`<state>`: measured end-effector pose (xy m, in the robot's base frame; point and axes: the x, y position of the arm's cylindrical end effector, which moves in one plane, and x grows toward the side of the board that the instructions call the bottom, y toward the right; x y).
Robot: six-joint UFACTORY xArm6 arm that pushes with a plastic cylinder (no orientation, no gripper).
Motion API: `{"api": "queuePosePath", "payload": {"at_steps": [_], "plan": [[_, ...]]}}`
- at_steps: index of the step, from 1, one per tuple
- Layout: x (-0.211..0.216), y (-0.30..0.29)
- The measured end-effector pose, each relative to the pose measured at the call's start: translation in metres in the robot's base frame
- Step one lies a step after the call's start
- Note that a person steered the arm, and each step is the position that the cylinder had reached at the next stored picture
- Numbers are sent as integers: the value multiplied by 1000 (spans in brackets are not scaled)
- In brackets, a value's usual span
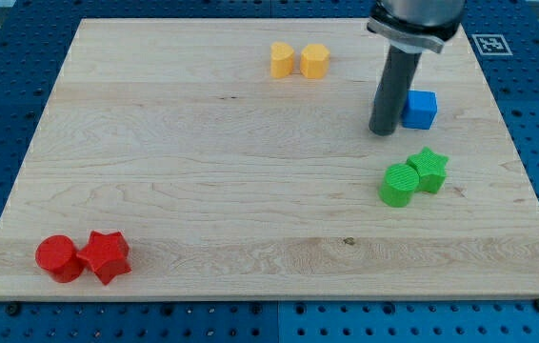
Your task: Slide the green circle into the red star
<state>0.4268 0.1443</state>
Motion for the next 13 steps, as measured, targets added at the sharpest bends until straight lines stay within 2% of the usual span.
{"api": "queuePosePath", "payload": {"at_steps": [2, 3, 4, 7, 9, 11, 12, 13], "plan": [[24, 101], [47, 86], [58, 37], [66, 15], [112, -20], [118, -102], [131, -131], [139, -136]]}}
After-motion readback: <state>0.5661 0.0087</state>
